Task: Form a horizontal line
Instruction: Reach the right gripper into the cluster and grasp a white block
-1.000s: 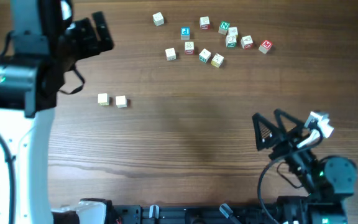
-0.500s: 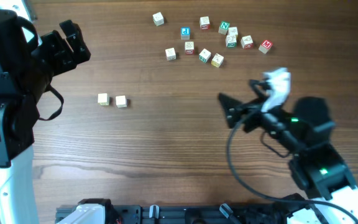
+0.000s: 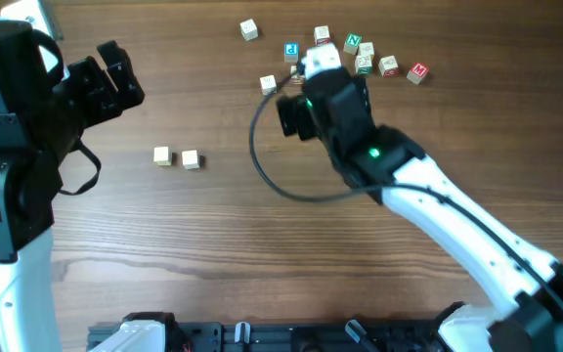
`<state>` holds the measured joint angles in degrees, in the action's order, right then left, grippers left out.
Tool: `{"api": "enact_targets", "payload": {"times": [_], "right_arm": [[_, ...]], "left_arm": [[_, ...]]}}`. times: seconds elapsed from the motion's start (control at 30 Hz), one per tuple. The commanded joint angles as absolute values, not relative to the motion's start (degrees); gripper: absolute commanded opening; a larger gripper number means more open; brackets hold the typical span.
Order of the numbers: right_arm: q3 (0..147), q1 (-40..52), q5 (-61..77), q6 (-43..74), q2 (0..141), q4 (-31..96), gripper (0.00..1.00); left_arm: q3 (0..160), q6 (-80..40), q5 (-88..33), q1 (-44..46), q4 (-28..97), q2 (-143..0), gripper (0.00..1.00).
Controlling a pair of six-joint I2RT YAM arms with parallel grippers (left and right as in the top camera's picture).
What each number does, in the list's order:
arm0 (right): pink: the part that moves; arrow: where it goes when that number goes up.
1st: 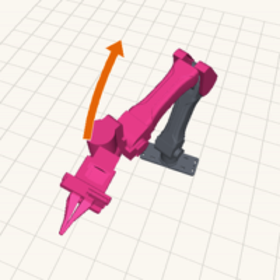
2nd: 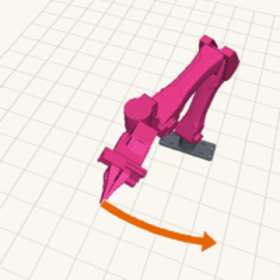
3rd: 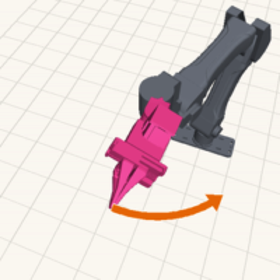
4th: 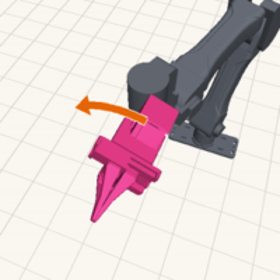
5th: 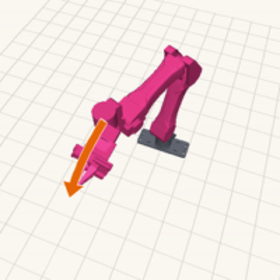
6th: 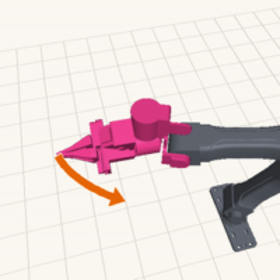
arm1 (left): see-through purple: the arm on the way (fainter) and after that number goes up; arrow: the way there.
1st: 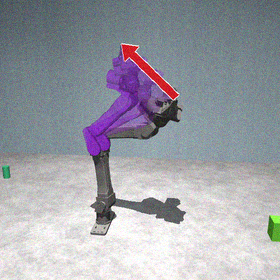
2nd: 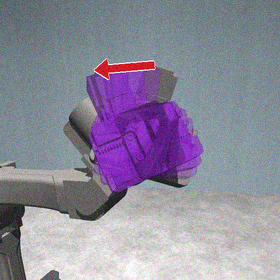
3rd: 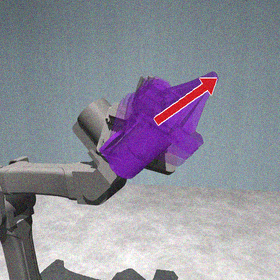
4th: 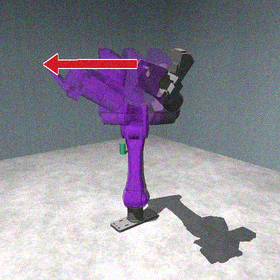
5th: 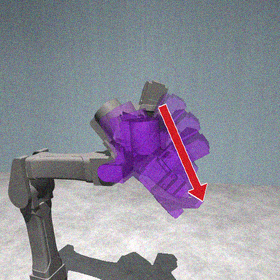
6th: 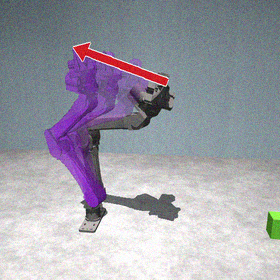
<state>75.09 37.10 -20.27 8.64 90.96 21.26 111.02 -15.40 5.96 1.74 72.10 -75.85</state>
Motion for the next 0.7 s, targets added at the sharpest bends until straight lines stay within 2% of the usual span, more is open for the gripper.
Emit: {"api": "enact_targets", "payload": {"times": [0.0, 0.13, 0.37, 0.5, 0.67], "right_arm": [[83.2, 35.7, -25.6, 8.5, 95.5, 22.5, 1.00], [91.5, 32.0, -19.7, 11.2, 97.7, 26.2, 1.00], [92.2, 30.5, -7.5, 9.0, 98.1, 26.4, 1.00], [92.6, 30.3, -13.4, 15.2, 101.3, 24.9, 1.00], [103.1, 29.6, -11.9, 14.7, 110.6, 31.9, 1.00]], "left_arm": [[111.4, -15.2, 5.9, 1.4, 73.2, -75.9, 1.00], [111.4, -15.0, 5.9, 1.4, 73.1, -75.9, 1.00], [111.4, -15.0, 5.8, 1.4, 73.2, -75.9, 1.00], [111.4, -15.5, 5.8, 1.4, 74.8, -75.9, 1.00], [111.4, -15.5, 5.8, 1.4, 75.5, -75.9, 1.00]]}}
